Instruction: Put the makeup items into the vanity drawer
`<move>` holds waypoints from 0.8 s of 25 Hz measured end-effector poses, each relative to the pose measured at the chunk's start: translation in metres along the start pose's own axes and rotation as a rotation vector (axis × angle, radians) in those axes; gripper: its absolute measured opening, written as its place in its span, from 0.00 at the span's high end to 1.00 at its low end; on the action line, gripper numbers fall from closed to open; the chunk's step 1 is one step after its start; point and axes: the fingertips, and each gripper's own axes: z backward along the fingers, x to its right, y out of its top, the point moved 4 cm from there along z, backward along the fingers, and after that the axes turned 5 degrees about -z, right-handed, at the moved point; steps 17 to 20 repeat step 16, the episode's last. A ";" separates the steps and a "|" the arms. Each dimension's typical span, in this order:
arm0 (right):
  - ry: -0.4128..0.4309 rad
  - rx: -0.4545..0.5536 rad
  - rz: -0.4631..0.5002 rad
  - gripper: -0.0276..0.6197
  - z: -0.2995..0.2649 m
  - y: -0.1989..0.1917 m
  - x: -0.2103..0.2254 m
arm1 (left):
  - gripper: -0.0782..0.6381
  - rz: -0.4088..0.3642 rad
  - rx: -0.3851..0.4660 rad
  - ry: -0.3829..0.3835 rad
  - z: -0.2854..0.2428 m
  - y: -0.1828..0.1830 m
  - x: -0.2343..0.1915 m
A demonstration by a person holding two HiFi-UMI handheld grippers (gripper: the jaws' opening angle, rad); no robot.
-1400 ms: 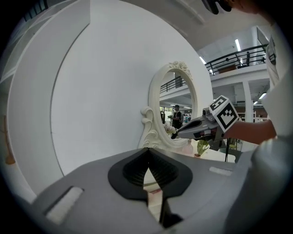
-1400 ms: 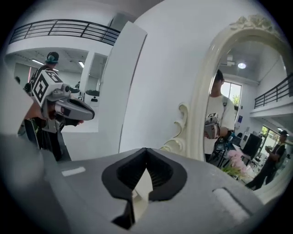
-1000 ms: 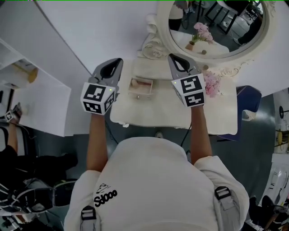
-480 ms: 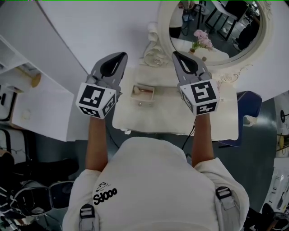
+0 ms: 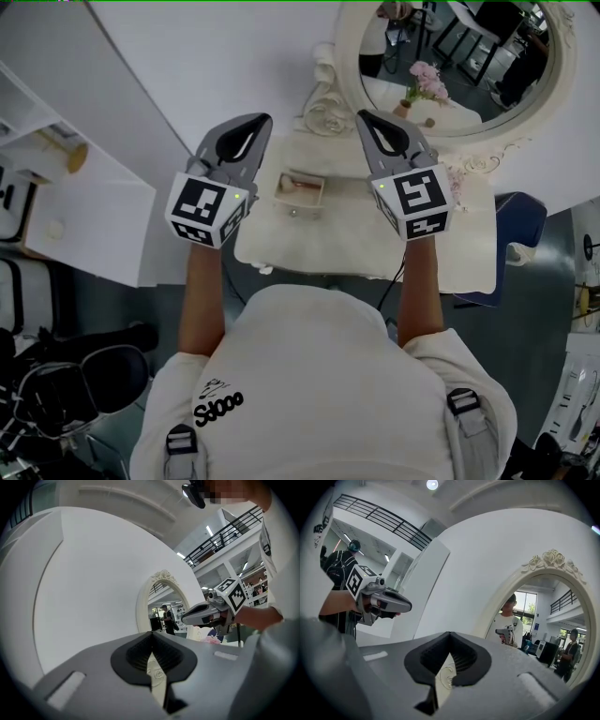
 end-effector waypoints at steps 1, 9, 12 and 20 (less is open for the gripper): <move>0.001 0.001 0.000 0.95 0.000 -0.001 -0.001 | 0.87 0.000 -0.002 -0.002 0.000 -0.001 0.001; 0.020 0.000 -0.003 0.95 0.001 -0.005 -0.007 | 0.87 0.003 -0.017 -0.005 0.005 -0.004 0.007; 0.023 -0.005 -0.007 0.95 -0.002 -0.008 -0.007 | 0.87 0.006 -0.020 -0.006 0.004 -0.006 0.006; 0.022 -0.007 -0.010 0.95 -0.004 -0.010 -0.006 | 0.87 0.009 -0.022 -0.011 0.002 -0.008 0.006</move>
